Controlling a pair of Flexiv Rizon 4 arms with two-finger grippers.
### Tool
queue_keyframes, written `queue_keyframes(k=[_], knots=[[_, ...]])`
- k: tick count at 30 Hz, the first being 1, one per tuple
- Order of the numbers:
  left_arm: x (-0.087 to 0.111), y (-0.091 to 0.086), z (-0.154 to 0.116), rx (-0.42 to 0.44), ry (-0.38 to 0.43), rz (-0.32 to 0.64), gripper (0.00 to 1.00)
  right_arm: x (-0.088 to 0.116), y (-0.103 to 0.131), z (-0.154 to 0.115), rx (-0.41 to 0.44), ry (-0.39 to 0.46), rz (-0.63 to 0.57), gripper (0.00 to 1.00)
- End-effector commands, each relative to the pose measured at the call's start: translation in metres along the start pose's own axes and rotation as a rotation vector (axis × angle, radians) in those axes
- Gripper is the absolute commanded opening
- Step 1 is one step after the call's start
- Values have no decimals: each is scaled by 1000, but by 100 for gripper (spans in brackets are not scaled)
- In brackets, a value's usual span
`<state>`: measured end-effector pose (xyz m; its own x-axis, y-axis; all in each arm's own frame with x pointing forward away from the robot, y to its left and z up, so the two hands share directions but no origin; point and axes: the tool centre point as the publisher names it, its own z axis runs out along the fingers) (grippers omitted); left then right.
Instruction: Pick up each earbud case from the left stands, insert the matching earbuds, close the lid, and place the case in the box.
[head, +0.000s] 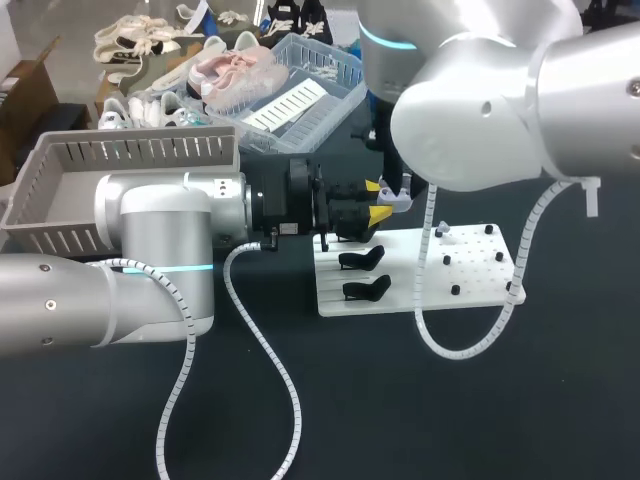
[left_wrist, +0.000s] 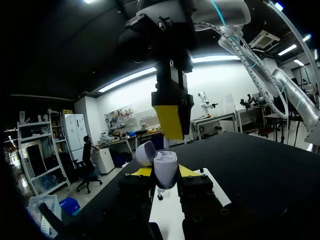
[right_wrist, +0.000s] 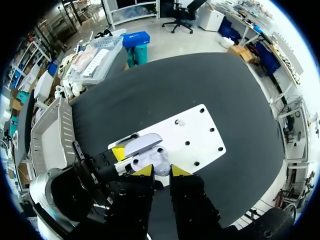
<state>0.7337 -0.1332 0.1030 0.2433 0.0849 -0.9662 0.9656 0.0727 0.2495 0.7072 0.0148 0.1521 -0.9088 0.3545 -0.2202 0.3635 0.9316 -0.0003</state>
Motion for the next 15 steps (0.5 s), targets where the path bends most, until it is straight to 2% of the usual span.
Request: queue_keyframes(k=[1, 15], knots=[[1, 0, 1, -3, 0, 1, 0, 3, -2, 0, -3, -5, 3, 0], [1, 0, 1, -3, 0, 1, 0, 0, -2, 5, -6, -1, 10, 0]])
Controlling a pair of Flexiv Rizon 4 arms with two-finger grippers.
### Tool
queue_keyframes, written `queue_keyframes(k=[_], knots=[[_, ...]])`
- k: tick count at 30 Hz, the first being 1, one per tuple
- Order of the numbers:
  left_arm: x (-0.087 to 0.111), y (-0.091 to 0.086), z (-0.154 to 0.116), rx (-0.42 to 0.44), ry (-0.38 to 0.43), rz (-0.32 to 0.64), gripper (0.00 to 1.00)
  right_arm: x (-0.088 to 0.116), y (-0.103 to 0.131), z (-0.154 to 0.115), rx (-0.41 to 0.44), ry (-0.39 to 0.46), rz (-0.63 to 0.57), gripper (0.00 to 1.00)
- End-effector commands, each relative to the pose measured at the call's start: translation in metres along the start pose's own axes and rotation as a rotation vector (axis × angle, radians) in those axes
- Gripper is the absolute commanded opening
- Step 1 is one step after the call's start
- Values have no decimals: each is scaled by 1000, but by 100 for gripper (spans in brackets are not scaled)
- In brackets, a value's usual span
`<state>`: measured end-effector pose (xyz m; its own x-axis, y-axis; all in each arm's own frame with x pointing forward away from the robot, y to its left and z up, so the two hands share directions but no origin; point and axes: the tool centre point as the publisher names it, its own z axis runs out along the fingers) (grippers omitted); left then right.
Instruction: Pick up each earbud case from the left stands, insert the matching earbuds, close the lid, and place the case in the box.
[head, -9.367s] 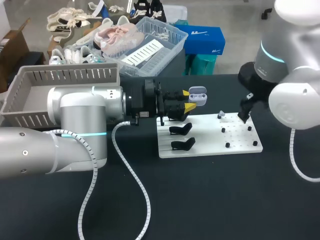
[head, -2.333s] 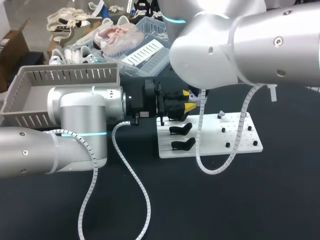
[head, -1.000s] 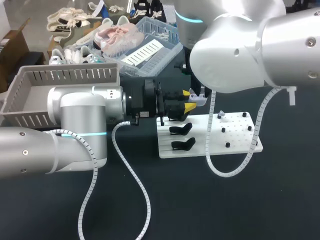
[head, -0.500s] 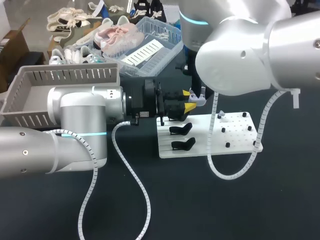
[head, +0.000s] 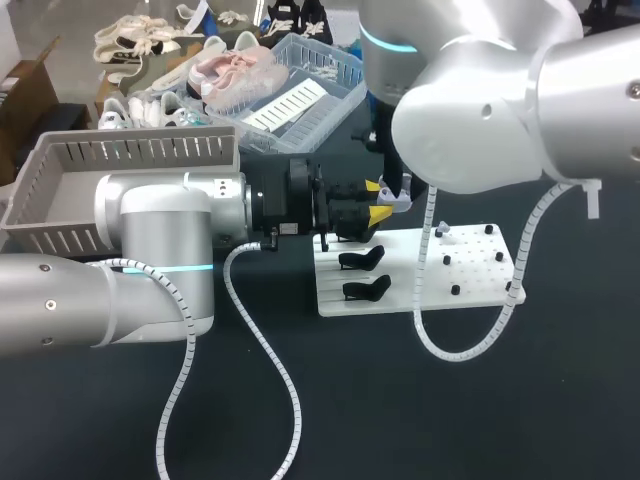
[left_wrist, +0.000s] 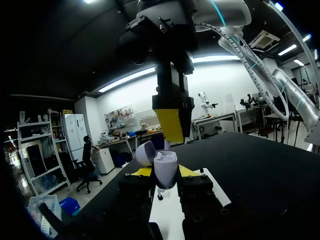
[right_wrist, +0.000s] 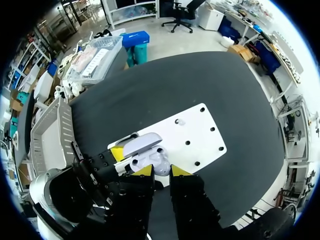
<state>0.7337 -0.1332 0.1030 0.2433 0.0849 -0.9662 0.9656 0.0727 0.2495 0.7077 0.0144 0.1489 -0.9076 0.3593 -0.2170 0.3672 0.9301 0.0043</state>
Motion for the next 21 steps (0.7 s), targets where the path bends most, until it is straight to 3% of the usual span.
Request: queue_keyframes(k=[1, 21], knots=[[1, 0, 1, -3, 0, 1, 0, 0, -2, 2, -1, -5, 6, 0], [1, 0, 1, -3, 0, 1, 0, 0, 2, 9, -18, 6, 6, 0]])
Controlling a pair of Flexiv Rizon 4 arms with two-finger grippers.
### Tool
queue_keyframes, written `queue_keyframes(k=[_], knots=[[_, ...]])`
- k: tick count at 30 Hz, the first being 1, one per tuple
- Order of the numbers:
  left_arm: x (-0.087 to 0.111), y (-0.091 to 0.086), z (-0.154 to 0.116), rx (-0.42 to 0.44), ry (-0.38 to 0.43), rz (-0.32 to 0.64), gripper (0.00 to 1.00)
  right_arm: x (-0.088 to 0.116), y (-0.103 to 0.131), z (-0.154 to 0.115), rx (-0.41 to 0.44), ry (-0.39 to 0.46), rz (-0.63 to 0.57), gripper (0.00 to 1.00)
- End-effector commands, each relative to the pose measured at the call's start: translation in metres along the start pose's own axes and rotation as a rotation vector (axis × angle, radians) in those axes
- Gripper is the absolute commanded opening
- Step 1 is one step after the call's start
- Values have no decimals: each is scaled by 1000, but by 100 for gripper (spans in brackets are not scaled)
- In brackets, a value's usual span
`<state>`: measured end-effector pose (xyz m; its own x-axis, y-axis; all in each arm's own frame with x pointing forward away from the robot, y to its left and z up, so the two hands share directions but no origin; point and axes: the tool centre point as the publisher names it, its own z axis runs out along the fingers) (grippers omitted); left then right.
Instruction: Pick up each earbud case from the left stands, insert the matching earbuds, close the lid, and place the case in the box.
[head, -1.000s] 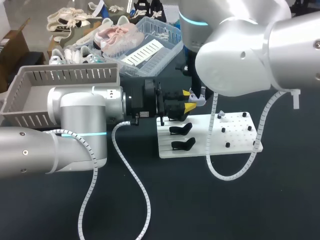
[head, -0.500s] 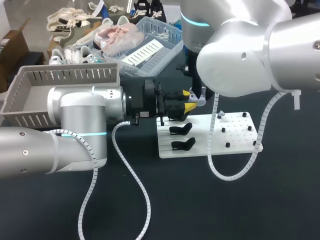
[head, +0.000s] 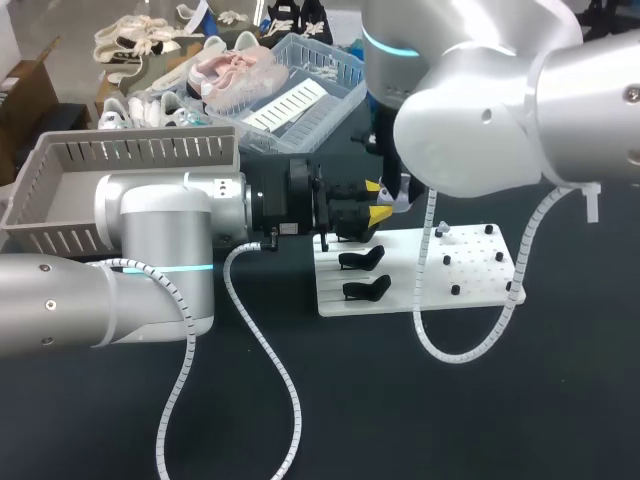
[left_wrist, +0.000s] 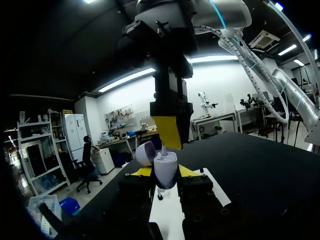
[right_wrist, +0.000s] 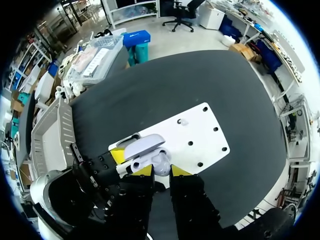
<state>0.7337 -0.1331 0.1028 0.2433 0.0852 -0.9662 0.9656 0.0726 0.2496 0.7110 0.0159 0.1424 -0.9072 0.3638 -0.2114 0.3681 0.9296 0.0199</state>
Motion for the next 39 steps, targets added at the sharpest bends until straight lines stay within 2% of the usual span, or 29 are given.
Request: queue_keyframes(k=[1, 17, 19, 20, 22, 30, 39], knots=[[0, 0, 1, -3, 0, 1, 0, 1, -1, 3, -3, 1, 1, 0], [0, 0, 1, -3, 0, 1, 0, 0, 1, 11, -6, 27, -5, 0], [0, 0, 1, -3, 0, 1, 0, -1, 1, 12, -8, 31, -6, 17], [0, 0, 1, -3, 0, 1, 0, -1, 1, 12, -9, 31, -7, 33], [0, 0, 1, -3, 0, 1, 0, 0, 2, 10, -10, 29, -8, 48], [0, 0, 1, -3, 0, 1, 0, -1, 3, 3, -14, 13, -15, 56], [0, 0, 1, -3, 0, 1, 0, 4, 0, -3, -28, 0, -22, 53]])
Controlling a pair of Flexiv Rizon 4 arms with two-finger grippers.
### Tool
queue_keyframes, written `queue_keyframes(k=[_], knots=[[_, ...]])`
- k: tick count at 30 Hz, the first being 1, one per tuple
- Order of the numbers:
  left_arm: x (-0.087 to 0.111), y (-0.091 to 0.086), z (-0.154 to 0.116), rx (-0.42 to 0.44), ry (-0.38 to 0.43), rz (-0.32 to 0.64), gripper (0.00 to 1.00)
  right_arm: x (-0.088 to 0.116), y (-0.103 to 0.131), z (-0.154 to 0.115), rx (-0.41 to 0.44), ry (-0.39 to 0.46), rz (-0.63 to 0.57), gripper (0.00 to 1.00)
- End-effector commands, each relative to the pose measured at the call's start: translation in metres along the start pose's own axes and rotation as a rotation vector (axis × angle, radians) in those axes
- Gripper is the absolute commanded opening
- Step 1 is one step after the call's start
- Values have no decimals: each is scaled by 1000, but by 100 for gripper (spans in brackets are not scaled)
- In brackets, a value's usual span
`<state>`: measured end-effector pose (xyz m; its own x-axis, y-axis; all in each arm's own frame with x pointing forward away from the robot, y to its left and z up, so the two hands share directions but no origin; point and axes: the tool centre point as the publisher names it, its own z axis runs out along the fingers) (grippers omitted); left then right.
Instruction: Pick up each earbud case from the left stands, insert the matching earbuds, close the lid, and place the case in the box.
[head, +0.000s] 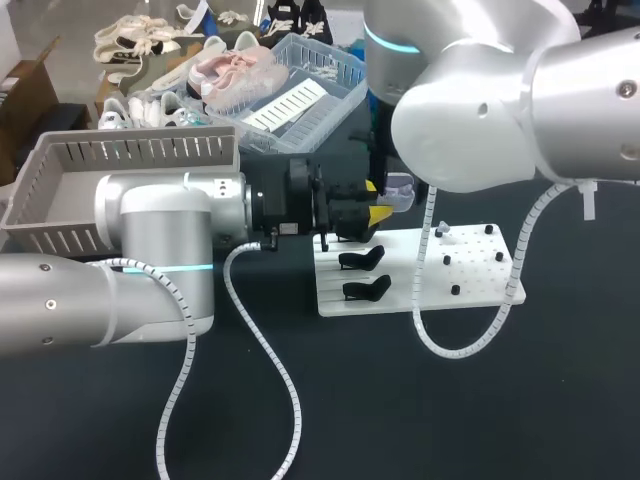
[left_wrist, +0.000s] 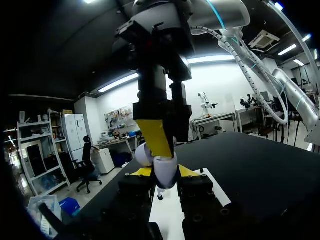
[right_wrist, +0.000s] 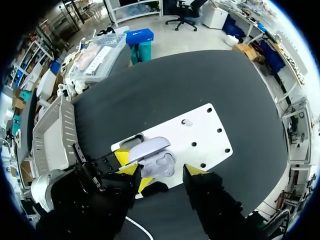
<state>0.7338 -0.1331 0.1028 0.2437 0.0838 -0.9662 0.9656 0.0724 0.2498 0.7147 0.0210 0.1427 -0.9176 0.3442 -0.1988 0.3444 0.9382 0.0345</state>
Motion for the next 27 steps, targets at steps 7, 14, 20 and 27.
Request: queue_keyframes(k=[7, 14, 20, 27], knots=[[0, 0, 1, -3, 1, 1, 0, 15, -13, -7, -10, -22, -6, 53], [0, 0, 1, -3, 1, 1, 0, 18, -19, -7, -20, -24, -1, 58], [0, 0, 1, -3, 1, 1, 0, 19, -19, -6, -25, -21, -2, 58], [0, 0, 1, -3, 1, 1, 0, 18, -25, 1, -23, -11, 13, 56]])
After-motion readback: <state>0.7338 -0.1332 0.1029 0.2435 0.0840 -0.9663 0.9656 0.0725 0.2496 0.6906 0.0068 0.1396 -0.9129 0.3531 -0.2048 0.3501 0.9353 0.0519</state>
